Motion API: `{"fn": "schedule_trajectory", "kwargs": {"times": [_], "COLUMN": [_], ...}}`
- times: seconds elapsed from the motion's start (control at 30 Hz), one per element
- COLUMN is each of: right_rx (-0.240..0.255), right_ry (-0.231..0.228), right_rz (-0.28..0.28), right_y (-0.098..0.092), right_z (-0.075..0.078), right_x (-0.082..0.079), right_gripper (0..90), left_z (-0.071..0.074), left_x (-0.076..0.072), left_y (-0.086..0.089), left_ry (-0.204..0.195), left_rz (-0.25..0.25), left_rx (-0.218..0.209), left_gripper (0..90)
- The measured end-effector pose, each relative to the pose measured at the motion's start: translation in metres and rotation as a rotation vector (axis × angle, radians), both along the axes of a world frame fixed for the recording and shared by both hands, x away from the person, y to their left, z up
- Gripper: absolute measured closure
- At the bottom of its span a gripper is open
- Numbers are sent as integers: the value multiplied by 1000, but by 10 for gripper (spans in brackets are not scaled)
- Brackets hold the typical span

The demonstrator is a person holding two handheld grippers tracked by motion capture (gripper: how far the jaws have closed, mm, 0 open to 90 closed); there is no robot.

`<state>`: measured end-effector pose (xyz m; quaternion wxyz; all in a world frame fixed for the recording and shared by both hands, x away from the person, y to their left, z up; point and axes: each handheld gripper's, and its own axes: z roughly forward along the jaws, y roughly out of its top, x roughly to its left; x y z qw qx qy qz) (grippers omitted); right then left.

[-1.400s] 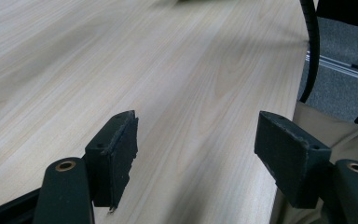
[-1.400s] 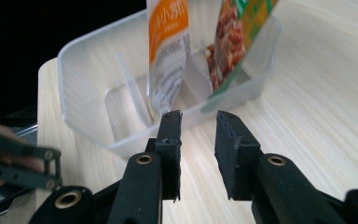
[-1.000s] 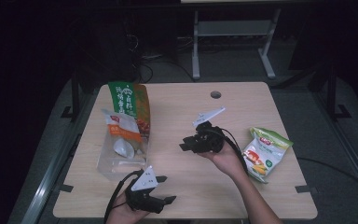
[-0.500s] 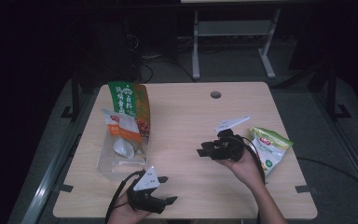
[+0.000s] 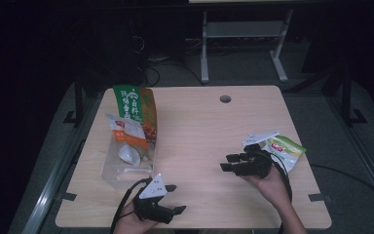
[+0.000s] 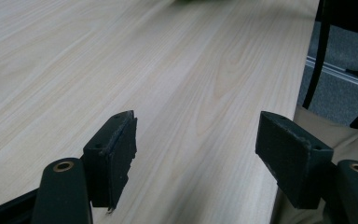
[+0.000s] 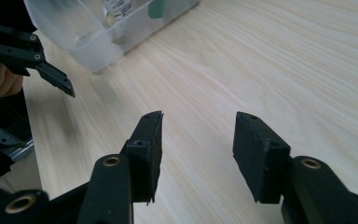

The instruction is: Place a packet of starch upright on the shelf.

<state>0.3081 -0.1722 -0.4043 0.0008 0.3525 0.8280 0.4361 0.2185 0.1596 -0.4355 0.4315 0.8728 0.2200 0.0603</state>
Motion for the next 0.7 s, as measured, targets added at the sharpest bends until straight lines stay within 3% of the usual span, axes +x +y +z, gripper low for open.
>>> {"fn": "schedule_trajectory", "kwargs": {"times": [0.3, 0.7], "right_rx": [-9, -24], "right_ry": [-7, -18], "right_rz": [-10, -71], "right_y": [-10, -38], "right_z": [1, 8], "right_x": [-9, -19], "right_gripper": [434, 392], "left_z": [13, 26], "left_x": [0, 24], "left_y": [-3, -24], "left_ry": [-21, -24], "left_rz": [-4, -7], "left_rx": [-6, -1], "left_gripper": [278, 262]}}
